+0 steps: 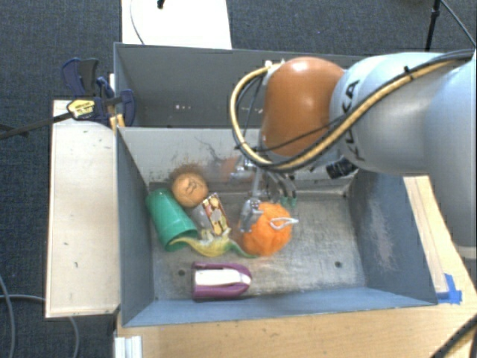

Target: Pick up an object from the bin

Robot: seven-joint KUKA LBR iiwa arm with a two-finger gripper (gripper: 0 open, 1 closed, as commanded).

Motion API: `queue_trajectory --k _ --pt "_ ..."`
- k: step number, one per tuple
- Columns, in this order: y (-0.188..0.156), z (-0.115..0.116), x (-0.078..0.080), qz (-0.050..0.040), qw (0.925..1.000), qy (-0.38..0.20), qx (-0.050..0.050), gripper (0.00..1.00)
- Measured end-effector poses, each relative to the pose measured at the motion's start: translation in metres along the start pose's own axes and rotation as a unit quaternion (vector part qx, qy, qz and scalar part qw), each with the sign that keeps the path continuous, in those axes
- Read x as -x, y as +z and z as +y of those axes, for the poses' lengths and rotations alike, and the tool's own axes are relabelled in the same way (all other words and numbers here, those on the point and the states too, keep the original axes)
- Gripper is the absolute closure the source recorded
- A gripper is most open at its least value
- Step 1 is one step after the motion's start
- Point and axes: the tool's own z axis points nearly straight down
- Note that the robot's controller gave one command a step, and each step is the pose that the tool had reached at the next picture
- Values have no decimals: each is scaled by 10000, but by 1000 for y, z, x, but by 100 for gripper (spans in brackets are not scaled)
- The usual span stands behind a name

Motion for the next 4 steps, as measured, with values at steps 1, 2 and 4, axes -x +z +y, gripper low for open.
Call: queue_trajectory --k 1,2,4 --pt "32 -36 -22 -83 9969 -783 8 0" --pt "65 -40 -38 -22 9981 -622 4 0" --pt "81 -111 -38 -53 9998 167 18 100"
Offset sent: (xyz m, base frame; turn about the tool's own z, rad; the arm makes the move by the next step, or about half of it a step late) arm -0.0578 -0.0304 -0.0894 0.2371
